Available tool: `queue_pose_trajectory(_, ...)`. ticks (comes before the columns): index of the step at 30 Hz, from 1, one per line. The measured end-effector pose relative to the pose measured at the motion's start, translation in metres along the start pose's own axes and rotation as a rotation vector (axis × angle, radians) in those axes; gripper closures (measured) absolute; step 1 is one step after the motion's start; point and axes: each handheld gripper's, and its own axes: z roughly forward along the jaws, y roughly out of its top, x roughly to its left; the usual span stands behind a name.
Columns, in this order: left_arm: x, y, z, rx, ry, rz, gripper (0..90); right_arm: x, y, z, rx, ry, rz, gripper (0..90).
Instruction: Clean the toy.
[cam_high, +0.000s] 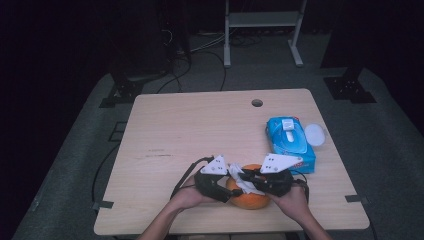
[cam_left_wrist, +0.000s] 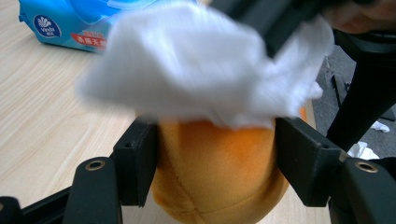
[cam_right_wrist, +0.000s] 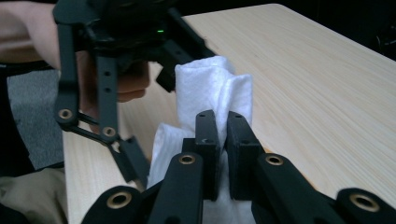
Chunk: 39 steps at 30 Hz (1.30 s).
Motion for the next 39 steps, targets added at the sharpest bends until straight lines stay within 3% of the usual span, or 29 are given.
queue_pose_trajectory(5,0.004,-0.003,-0.002,0.008,-0.009,-0.008,34.4,-0.014,-0.007,-0.01,-0.001,-0.034,0.032,83.8)
queue_pose_trajectory(6,0.005,-0.005,-0.002,0.007,-0.014,-0.014,34.0,-0.02,-0.013,-0.016,0.004,-0.047,0.057,83.8)
queue_pose_trajectory(9,0.006,-0.005,-0.002,0.005,-0.025,-0.019,31.2,-0.024,-0.02,-0.021,0.007,-0.053,0.077,83.8)
queue_pose_trajectory(10,0.007,-0.004,-0.002,0.005,-0.046,-0.037,28.6,-0.025,-0.026,-0.024,0.005,-0.045,0.096,83.8)
queue_pose_trajectory(13,0.007,-0.003,-0.001,0.003,-0.059,-0.058,17.0,-0.023,-0.029,-0.025,-0.001,-0.03,0.106,83.8)
queue_pose_trajectory(14,0.009,-0.002,-0.002,-0.018,-0.08,-0.1,14.3,-0.019,-0.031,-0.024,0.0,-0.016,0.104,83.8)
queue_pose_trajectory(16,0.01,-0.002,-0.002,-0.019,-0.09,-0.113,12.1,-0.016,-0.031,-0.023,-0.004,0.001,0.107,83.8)
queue_pose_trajectory(18,0.009,-0.003,0.003,0.013,-0.101,-0.117,8.5,-0.007,-0.03,-0.019,0.002,0.023,0.086,83.8)
queue_pose_trajectory(21,0.009,-0.005,0.007,0.046,-0.118,-0.129,7.8,-0.003,-0.029,-0.017,0.008,0.031,0.076,83.8)
queue_pose_trajectory(23,0.009,-0.008,0.009,0.044,-0.131,-0.134,17.1,-0.001,-0.029,-0.016,0.009,0.034,0.073,83.8)
queue_pose_trajectory(24,0.007,-0.007,0.005,0.038,-0.114,-0.091,24.1,0.0,-0.028,-0.016,0.013,0.027,0.068,83.8)
queue_pose_trajectory(25,0.007,-0.007,0.005,0.038,-0.114,-0.091,30.8,0.0,-0.026,-0.017,0.01,0.02,0.064,83.8)
queue_pose_trajectory(26,0.004,-0.003,0.0,0.002,-0.079,-0.032,35.8,0.001,-0.024,-0.019,0.001,0.011,0.058,83.8)
queue_pose_trajectory(27,0.004,-0.003,0.0,0.002,-0.079,-0.032,38.4,0.001,-0.024,-0.019,0.001,0.011,0.058,83.8)
queue_pose_trajectory(29,-0.001,0.003,-0.005,-0.034,-0.01,0.059,39.8,0.001,-0.016,-0.024,-0.023,-0.004,0.041,83.8)
queue_pose_trajectory(30,-0.003,0.006,-0.009,-0.048,0.035,0.105,40.6,0.002,-0.007,-0.027,-0.041,-0.035,0.007,83.7)
queue_pose_trajectory(32,-0.002,0.009,-0.014,-0.057,0.074,0.14,40.4,0.0,-0.004,-0.025,-0.051,-0.037,0.001,83.7)
queue_pose_trajectory(35,0.001,0.006,-0.014,-0.031,0.092,0.136,34.1,-0.004,-0.003,-0.019,-0.048,-0.032,0.003,83.7)
queue_pose_trajectory(36,0.003,0.003,-0.012,-0.017,0.089,0.114,28.1,-0.007,-0.008,-0.01,-0.008,-0.034,0.001,83.8)
queue_pose_trajectory(37,0.006,0.001,-0.011,-0.023,0.068,0.078,28.1,-0.007,-0.008,-0.01,-0.008,-0.034,0.001,83.8)
queue_pose_trajectory(38,0.014,-0.003,-0.013,-0.045,0.047,0.011,20.2,-0.01,-0.015,-0.004,0.0,-0.016,0.026,83.8)
queue_pose_trajectory(39,0.014,-0.003,-0.013,-0.045,0.047,0.011,17.7,-0.01,-0.015,-0.004,0.0,-0.016,0.026,83.8)
